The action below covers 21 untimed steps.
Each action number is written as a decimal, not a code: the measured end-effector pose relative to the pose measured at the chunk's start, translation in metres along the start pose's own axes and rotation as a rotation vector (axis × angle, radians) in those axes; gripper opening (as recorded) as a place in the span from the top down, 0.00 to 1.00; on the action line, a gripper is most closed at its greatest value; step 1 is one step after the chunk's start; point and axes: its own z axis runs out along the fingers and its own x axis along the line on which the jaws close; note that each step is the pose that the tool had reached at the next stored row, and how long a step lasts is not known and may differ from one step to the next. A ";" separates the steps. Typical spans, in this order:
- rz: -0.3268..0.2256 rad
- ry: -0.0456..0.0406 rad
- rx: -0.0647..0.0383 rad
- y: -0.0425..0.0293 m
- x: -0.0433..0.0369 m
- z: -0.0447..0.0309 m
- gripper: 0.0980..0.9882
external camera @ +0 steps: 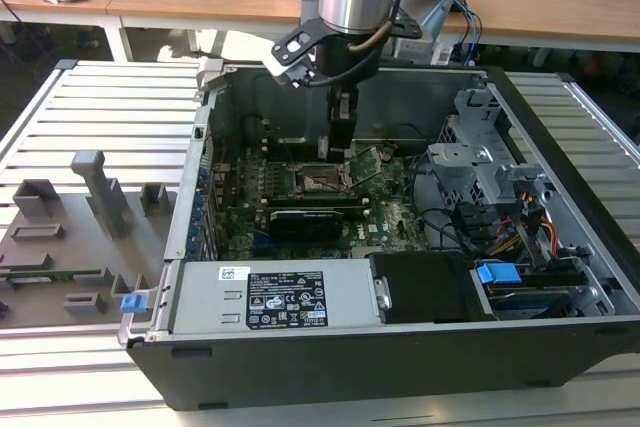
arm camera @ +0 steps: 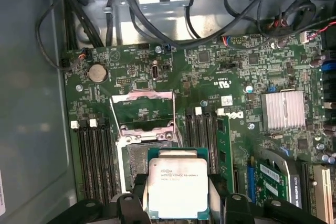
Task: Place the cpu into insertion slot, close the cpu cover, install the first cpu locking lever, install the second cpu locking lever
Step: 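Place the cpu into insertion slot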
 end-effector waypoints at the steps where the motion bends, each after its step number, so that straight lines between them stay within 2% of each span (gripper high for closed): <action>1: 0.010 -0.0001 0.000 0.0000 0.0000 0.0000 0.50; 11: 0.111 -0.0013 0.002 0.0000 0.0000 0.0000 0.50; 17: 0.104 -0.0013 0.002 0.0001 0.0000 0.0001 0.50; 21: 0.016 -0.0022 0.000 0.0001 0.0000 0.0001 0.50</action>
